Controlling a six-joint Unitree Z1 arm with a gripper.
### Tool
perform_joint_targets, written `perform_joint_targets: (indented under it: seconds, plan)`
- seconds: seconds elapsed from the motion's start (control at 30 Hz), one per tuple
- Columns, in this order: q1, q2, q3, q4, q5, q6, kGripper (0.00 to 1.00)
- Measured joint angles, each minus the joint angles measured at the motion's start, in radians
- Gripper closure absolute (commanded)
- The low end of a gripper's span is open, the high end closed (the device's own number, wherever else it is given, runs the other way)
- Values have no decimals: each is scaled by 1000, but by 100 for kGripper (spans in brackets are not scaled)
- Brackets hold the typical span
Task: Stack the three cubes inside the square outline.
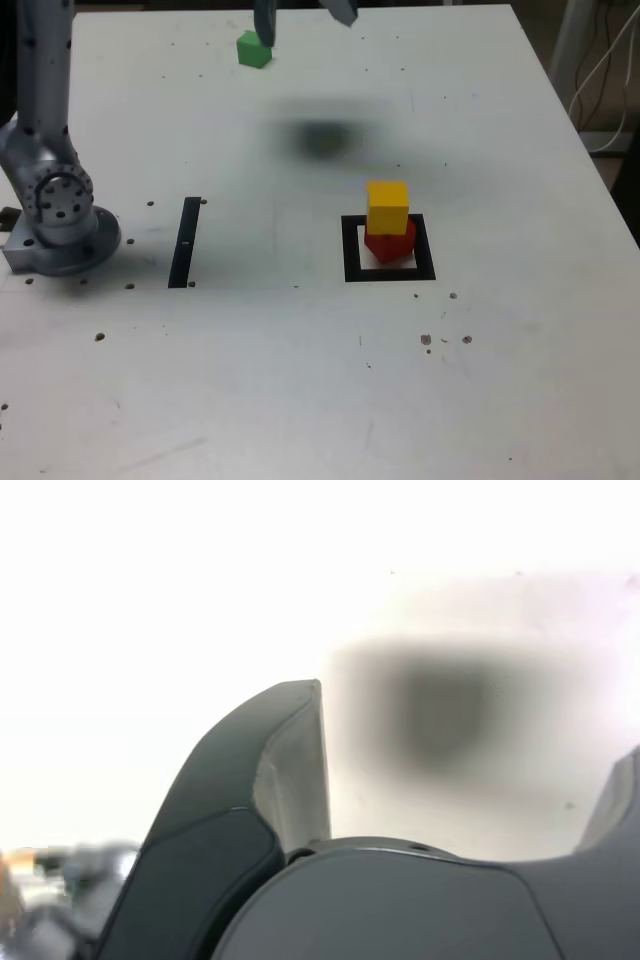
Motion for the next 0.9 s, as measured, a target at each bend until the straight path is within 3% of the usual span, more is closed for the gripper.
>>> perform_joint_targets:
  seconds: [0.23,0.43,0.67,0.9]
  plan:
    - [204,59,-38,-36,10,144,1]
    - [272,126,-98,-22,22,189,1]
    - [317,234,-175,-13,81,192,2]
    - [389,321,-247,-13,89,190,2]
